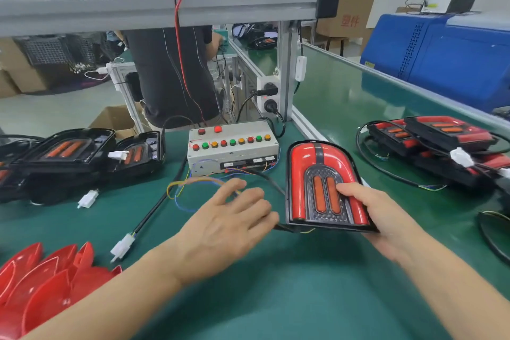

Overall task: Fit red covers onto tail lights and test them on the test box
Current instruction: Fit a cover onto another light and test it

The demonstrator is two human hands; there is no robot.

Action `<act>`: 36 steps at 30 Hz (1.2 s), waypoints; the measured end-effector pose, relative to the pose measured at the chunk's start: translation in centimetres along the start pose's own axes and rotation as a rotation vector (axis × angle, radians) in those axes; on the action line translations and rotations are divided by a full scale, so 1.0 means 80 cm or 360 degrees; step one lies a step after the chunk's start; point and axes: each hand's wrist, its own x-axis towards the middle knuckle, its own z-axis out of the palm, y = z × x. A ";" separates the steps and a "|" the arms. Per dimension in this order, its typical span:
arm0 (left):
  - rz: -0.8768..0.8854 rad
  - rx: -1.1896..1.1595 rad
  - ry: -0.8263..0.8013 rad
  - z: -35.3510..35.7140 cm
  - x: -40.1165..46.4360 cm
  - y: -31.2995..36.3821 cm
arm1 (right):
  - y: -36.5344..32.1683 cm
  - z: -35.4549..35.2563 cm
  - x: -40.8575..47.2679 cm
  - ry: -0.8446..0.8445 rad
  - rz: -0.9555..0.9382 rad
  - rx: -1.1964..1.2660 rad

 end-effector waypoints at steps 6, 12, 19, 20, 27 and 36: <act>0.0086 0.0241 0.0238 0.001 0.015 0.007 | 0.005 0.017 0.001 0.0126 -0.0091 -0.0169; 0.0007 -0.0091 0.0467 0.011 0.075 0.009 | 0.005 0.031 0.005 0.0069 -0.0163 -0.0222; -0.0581 -0.0901 0.0373 0.029 0.122 0.038 | 0.015 0.026 0.001 -0.0116 -0.0052 0.0137; -0.0633 -0.0985 0.0348 0.031 0.125 0.039 | 0.016 0.023 0.001 -0.0147 -0.0059 0.0172; -0.0617 -0.1535 0.0147 0.036 0.124 0.040 | 0.019 0.019 -0.006 -0.0213 -0.0064 0.0123; -0.1762 -0.1431 -0.0363 0.087 0.062 -0.041 | 0.016 0.009 -0.004 0.0146 0.0065 0.0212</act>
